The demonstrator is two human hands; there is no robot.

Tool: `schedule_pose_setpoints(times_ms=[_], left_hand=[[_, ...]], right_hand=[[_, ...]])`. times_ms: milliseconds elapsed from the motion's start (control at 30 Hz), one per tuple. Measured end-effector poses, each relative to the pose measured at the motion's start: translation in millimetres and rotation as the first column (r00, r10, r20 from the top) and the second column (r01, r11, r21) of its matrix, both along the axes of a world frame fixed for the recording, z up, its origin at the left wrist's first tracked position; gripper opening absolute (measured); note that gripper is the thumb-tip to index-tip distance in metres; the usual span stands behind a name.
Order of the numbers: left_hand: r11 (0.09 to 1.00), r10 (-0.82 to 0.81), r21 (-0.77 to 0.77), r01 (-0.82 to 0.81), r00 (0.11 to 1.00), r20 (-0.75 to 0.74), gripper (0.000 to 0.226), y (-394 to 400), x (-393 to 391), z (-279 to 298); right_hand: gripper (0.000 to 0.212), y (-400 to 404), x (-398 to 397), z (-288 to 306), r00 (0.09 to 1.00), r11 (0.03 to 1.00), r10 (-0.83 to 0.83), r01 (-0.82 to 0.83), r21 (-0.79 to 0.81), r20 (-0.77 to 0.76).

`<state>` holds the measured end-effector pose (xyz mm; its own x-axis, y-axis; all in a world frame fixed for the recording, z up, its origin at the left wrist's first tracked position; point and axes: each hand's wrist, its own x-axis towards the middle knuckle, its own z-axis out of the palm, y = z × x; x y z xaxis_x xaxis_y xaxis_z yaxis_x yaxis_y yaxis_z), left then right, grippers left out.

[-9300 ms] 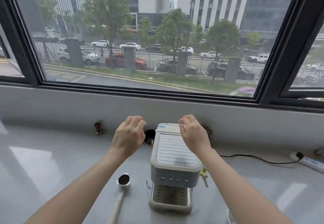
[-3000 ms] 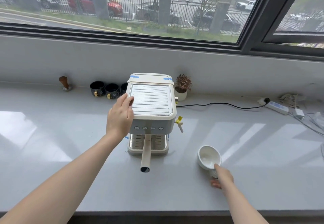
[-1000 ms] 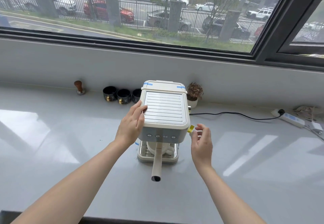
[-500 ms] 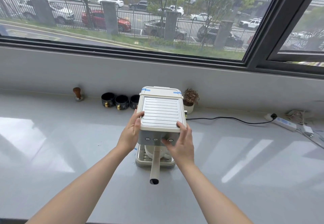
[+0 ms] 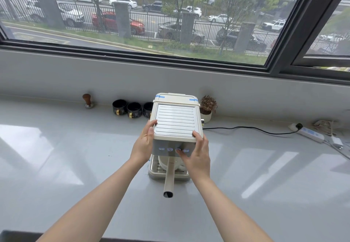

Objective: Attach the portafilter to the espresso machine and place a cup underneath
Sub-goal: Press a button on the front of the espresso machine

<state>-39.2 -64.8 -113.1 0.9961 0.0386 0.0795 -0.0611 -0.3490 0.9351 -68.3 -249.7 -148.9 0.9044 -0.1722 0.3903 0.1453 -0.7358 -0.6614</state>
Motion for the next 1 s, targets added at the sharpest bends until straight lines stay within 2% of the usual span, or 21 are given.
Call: schedule_pose_setpoints(times_ms=[833,900,1000], left_hand=[[0.998,0.055,0.035,-0.055,0.998,-0.006,0.041,-4.5,-9.2,10.1],[0.997,0.055,0.050,-0.054,0.998,-0.010,0.042,-4.4,-9.6,10.6],[0.997,0.052,0.065,-0.051,0.999,-0.010,0.040,-3.7,-9.5,12.2]], right_hand=[[0.074,-1.6,-0.3,1.1,1.000,1.000,0.011,-0.011,-0.005,-0.014],[0.071,-4.2,-1.8,6.1,0.999,1.000,0.028,-0.028,0.012,-0.032],[0.056,-11.2,-3.3,18.4,0.999,0.999,0.037,-0.036,-0.023,0.040]])
